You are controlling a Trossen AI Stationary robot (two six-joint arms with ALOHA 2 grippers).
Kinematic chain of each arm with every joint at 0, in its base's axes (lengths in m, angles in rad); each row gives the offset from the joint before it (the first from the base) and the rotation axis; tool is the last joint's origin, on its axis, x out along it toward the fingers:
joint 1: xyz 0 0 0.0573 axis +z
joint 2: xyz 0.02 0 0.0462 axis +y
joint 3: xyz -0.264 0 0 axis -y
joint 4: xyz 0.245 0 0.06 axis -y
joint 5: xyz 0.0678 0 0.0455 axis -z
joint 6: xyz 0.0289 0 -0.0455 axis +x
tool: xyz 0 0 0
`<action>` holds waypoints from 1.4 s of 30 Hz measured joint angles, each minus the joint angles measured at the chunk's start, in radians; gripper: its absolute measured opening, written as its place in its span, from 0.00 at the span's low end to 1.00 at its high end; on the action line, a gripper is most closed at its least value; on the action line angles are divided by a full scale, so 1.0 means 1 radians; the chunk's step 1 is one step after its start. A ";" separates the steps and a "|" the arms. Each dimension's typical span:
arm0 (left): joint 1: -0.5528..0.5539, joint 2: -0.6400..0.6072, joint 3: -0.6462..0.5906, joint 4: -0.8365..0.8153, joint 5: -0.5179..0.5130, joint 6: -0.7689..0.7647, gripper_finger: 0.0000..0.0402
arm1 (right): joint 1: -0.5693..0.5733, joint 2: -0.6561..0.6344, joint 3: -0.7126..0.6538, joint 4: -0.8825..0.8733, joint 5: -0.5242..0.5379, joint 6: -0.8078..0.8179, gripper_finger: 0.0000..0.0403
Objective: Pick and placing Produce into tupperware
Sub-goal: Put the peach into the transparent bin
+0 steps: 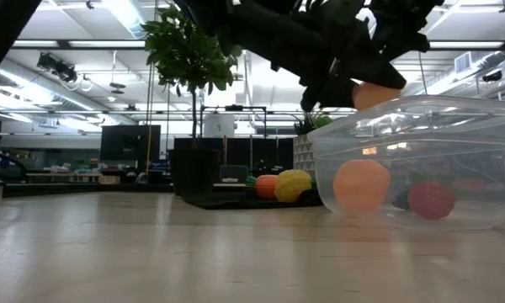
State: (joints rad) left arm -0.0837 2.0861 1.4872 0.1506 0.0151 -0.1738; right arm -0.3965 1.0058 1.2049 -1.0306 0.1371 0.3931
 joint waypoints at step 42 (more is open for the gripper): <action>0.012 0.029 0.000 0.008 -0.003 -0.006 0.64 | 0.000 0.000 0.000 -0.001 0.000 0.000 0.48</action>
State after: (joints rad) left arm -0.0719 2.1151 1.4876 0.1589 0.0120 -0.1802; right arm -0.3962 1.0058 1.2049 -1.0313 0.1368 0.3931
